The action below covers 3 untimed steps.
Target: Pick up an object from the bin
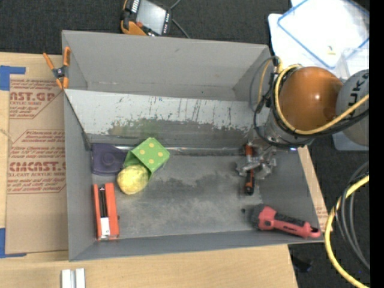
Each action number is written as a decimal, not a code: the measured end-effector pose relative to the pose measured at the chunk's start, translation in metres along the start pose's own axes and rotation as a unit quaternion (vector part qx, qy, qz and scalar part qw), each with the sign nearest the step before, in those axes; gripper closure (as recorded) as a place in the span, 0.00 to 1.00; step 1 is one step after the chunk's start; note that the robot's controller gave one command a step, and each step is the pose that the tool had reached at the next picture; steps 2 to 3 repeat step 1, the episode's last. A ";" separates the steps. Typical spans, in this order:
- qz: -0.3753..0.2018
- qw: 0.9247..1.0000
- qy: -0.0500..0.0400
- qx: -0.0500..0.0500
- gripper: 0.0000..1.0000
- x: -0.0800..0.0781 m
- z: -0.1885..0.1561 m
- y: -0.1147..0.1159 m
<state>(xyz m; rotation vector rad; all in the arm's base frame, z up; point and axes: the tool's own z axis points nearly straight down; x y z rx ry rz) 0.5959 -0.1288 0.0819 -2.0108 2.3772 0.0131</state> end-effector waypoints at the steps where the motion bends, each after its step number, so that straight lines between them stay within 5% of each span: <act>1: 0.000 1.000 0.000 0.000 1.00 0.000 0.001 0.000; 3: 0.000 1.000 0.000 0.000 1.00 0.000 0.001 0.000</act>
Offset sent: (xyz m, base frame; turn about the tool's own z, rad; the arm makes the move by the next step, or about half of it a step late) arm 0.0000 0.0000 0.0576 0.0000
